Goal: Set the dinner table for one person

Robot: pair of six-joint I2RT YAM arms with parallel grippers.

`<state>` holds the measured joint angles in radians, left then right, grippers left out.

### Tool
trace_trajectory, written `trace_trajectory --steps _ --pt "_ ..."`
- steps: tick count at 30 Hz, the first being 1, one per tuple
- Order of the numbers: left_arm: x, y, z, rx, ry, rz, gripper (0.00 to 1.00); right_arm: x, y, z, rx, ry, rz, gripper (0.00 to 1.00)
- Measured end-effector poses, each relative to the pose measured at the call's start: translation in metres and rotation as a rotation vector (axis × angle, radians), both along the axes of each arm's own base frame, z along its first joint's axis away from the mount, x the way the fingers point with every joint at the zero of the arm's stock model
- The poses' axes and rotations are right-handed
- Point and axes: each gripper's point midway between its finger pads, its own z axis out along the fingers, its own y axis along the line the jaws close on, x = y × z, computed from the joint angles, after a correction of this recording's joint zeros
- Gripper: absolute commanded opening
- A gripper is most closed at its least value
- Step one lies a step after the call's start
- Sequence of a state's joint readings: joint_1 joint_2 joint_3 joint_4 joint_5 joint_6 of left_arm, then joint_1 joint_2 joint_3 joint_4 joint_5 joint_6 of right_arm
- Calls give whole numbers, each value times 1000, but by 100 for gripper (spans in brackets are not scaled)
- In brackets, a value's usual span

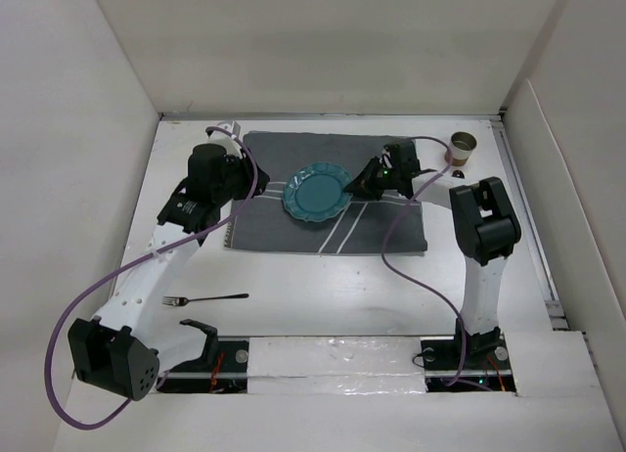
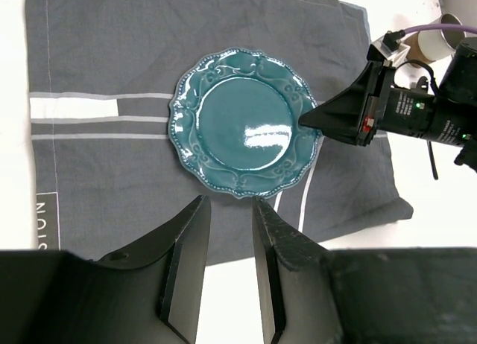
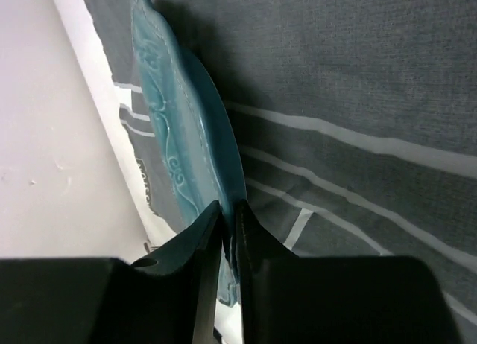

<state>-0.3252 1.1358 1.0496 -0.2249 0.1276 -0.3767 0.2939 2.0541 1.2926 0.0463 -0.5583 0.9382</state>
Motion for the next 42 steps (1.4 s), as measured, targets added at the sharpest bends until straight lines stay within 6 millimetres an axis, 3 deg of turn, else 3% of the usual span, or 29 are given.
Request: trace_trajectory --steps 1,4,8,11,13,14,15,22,24,25,27,29,33,39,42 --pt "0 0 -1 1 0 0 26 0 -1 0 -5 -6 0 41" --pt "-1 1 -4 7 9 0 27 -3 -8 -8 -64 1 -1 65" --pt "-2 6 -7 37 9 10 29 -9 -23 -7 -144 6 -4 69" --pt "-5 9 -8 58 11 9 26 -6 -47 8 -210 -13 -26 70" --pt "-7 10 -8 69 13 3 18 4 -69 23 -231 -43 -61 52" --pt "-8 10 -9 74 15 0 12 10 -83 31 -239 -57 -87 34" --pt "-9 11 -10 81 17 -5 0 18 -99 38 -248 -70 -118 0" --pt "-13 15 -13 140 23 -31 0 76 -241 90 -371 -155 -455 0" --pt "-14 16 -12 148 20 -36 4 91 -277 109 -425 -180 -553 12" --pt "-14 16 -11 151 18 -38 8 99 -294 118 -461 -191 -603 26" --pt "-14 17 -11 157 15 -40 13 112 -322 134 -544 -208 -694 44" --pt "-14 18 -11 165 15 -38 15 119 -341 142 -622 -210 -755 49" --pt "-14 20 -12 177 17 -30 16 126 -362 127 -734 -152 -782 50" --pt "-9 19 -9 179 14 -30 17 115 -377 56 -828 28 -733 47" --pt "-7 17 -11 182 23 -33 16 107 -385 33 -843 93 -717 46"
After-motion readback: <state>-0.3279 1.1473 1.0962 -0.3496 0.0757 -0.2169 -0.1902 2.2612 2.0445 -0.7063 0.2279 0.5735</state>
